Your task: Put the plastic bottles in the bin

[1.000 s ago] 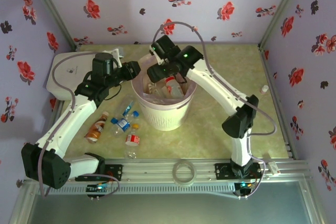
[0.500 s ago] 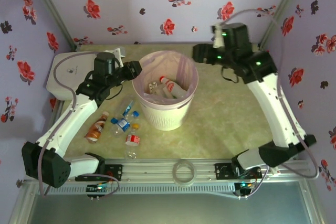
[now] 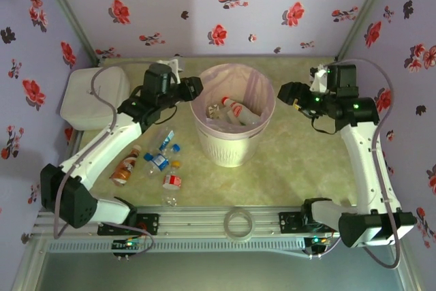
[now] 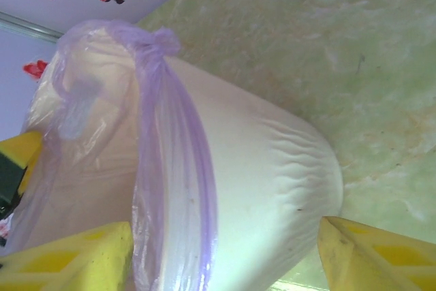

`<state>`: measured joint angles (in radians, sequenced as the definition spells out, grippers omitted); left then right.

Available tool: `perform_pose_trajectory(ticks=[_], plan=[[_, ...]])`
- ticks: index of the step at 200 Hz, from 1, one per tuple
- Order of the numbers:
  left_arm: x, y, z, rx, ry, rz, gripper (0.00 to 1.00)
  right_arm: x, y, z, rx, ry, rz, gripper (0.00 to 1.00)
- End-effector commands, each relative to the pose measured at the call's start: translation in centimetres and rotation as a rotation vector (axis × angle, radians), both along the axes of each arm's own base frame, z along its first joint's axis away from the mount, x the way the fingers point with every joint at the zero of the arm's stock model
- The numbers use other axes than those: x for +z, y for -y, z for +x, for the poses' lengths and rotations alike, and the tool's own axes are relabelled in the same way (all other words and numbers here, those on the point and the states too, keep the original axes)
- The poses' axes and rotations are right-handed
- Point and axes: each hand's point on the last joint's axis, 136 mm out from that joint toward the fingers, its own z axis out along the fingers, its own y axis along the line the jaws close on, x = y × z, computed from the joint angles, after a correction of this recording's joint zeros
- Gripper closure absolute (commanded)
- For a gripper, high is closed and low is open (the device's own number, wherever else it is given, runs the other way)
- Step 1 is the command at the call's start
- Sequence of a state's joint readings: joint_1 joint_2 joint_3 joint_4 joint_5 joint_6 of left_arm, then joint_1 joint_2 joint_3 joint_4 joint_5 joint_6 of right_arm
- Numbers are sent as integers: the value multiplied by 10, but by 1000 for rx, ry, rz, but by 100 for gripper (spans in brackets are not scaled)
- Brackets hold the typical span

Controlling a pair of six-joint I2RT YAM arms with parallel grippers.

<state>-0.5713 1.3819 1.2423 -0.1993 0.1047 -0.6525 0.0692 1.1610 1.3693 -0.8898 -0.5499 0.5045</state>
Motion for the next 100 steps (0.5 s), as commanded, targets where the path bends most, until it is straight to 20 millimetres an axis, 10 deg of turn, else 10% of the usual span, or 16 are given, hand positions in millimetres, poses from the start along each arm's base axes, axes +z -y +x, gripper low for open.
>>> perform_pose_trajectory(ticks=[1, 100], plan=[[-26, 13, -4, -23, -55, 65, 62, 20, -10, -3, 45, 76, 94, 28], [-21, 38, -9, -99, -9, 112, 53, -31, -3, 10, 15, -45, 62, 50]])
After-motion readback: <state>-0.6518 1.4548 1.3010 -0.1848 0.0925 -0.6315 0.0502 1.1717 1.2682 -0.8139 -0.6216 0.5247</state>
